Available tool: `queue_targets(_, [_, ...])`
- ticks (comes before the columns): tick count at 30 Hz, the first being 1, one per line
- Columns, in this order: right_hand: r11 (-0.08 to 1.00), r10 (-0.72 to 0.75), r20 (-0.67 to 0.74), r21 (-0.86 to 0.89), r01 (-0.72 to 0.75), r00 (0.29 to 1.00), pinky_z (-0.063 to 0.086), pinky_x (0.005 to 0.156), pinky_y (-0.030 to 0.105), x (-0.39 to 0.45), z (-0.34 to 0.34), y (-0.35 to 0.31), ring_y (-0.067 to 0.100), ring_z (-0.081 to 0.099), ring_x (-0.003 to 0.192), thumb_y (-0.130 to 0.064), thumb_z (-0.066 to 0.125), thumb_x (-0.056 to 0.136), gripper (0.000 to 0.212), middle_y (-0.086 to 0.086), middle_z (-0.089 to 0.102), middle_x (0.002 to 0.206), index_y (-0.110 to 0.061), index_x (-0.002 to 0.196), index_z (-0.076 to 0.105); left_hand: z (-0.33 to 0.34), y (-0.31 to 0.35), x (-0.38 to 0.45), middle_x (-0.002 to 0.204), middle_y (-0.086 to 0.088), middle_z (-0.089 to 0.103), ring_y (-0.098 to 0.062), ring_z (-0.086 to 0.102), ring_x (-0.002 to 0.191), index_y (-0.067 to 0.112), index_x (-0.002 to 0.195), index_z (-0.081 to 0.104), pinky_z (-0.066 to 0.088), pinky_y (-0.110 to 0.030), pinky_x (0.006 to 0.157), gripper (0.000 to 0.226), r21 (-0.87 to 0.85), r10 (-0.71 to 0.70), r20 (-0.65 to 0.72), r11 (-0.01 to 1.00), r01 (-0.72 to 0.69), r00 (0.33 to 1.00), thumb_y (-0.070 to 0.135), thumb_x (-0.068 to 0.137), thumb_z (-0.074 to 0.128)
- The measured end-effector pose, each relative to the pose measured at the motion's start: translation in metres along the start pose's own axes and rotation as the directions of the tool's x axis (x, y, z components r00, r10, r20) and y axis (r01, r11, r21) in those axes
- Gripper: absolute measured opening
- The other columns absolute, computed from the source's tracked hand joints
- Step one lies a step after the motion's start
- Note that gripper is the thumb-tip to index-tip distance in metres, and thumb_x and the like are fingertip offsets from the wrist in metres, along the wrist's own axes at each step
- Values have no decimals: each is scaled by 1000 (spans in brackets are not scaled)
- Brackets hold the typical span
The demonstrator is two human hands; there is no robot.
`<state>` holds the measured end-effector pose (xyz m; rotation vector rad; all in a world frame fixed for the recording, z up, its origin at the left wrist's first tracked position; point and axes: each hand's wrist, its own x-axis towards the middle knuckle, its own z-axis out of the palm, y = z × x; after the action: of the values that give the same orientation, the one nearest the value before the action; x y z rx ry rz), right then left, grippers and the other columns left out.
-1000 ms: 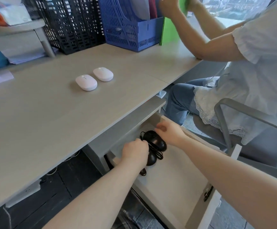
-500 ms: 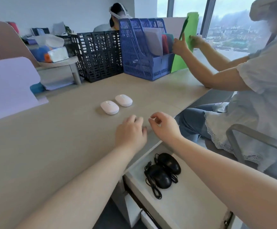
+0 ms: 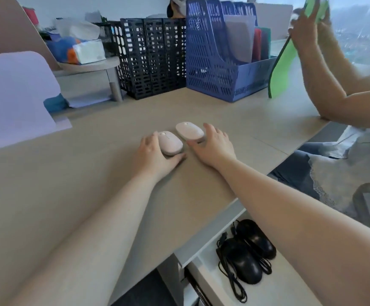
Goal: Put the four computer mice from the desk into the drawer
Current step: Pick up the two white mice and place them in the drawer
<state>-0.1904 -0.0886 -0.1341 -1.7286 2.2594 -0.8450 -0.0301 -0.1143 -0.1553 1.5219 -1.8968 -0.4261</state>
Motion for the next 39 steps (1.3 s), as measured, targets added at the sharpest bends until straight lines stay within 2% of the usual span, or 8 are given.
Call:
queue_targets(4, [1000,-23,7,-2,23,1000,35,105,43,21,7,-3,32,39,134,-59,51,82,76,8,48,143,-20,144,31,0,2,19,150,-10,28,-26,28,139,15,144,21,28,-39,111,107,7,-35,80,999,35,996,59,63,75])
queue_targets(9, [999,-31,2,-42,31,1000,42,92,41,30,10,-7,35,51,120,-53,51,83,60,10,61,127,-18,131,45,-2,8,23,145,-6,39,-26,39,133,21,140,29,34,-41,108,100,45,-55,135,998,49,989,65,61,72])
queue_targets(16, [1000,6,-27,-19,-6,1000,44,83,37,9,4,-5,34,53,117,-50,56,80,55,13,65,117,-13,120,54,-11,16,2,147,-5,35,-23,35,135,19,144,23,32,-36,106,113,74,-62,142,996,52,988,69,56,73])
queue_targets(20, [1000,26,-22,11,-26,999,39,75,34,-15,-4,0,33,54,113,-51,58,78,50,11,67,112,-14,112,56,-17,25,-21,146,-6,36,-24,37,134,19,144,23,34,-37,104,114,61,-71,150,996,63,986,68,55,74])
queue_targets(25, [995,71,15,67,-72,997,43,94,36,-59,-26,8,31,50,124,-54,57,82,65,9,61,129,-14,133,49,-27,38,-62,145,-6,37,-24,38,133,19,144,24,34,-36,103,112,58,-91,150,995,83,984,65,56,75])
queue_targets(29, [987,79,-33,141,-74,996,47,84,36,-112,-43,24,29,55,112,-51,60,81,55,9,69,109,-9,116,60,-31,50,-100,149,-5,32,-23,35,135,19,145,21,31,-36,107,113,28,-87,190,996,83,978,62,57,77])
queue_targets(32, [971,88,-65,227,-71,994,38,72,29,-152,-54,40,25,53,106,-50,63,81,50,9,69,100,-8,108,62,-33,62,-130,149,-2,31,-22,35,135,22,145,19,33,-37,106,114,17,-73,215,997,71,974,65,57,75])
queue_targets(39, [951,200,-41,247,-184,979,42,98,31,-209,-87,104,22,53,121,-52,65,79,68,3,62,129,-21,138,48,-12,110,-205,131,-1,44,-21,45,122,24,140,29,41,-35,96,105,94,27,192,995,-46,981,70,56,72])
